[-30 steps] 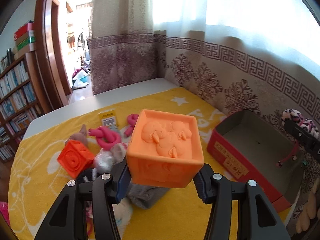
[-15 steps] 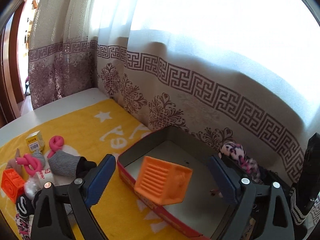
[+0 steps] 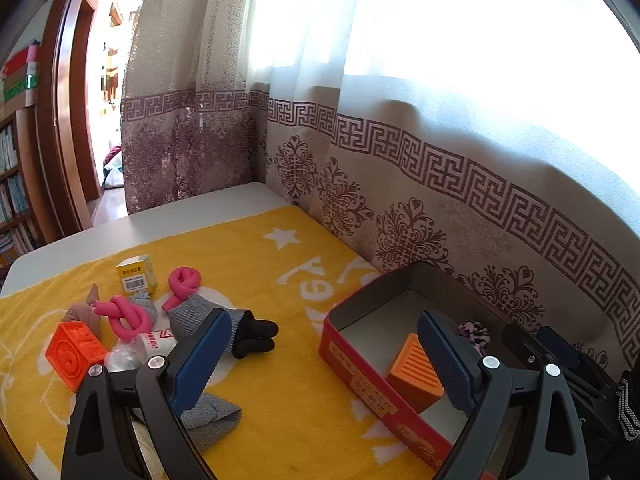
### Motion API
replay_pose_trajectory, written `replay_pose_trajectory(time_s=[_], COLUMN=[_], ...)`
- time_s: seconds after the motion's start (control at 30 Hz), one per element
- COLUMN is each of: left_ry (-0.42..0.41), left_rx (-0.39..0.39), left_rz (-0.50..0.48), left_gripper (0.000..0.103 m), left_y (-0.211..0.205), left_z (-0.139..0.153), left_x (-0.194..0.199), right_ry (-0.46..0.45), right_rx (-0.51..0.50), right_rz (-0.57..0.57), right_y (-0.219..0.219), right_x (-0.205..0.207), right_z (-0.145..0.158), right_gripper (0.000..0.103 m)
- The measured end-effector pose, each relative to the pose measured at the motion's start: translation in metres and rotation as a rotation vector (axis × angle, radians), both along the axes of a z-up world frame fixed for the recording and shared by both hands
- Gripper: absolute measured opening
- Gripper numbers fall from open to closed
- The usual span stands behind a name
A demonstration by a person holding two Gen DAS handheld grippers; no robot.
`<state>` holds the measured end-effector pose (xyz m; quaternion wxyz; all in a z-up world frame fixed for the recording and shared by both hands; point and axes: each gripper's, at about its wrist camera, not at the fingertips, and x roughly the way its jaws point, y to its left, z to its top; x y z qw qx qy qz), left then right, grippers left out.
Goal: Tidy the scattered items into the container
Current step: 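Withdraw both open tools from the box back toward the pile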
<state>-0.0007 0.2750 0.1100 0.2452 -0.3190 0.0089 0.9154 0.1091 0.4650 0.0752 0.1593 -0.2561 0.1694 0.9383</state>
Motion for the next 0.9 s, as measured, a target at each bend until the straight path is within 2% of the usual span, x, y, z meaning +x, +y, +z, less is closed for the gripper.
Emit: replay_pose_trajectory(time_s=[0.17, 0.9], left_ry=[0.034, 0.039], left_rx=[-0.032, -0.113], left_rz=[0.033, 0.099], left_gripper=[0.096, 0.096], left_y=[-0.009, -0.04], left_z=[0.002, -0.006], left_x=[0.001, 0.01], right_ry=[0.004, 0.002], right_rx=[0.01, 0.015], right_rz=[0.022, 0.124], right_y=[-0.012, -0.051], right_x=[-0.004, -0.004], right_z=[-0.003, -0.006], right_gripper=[0.079, 0.08])
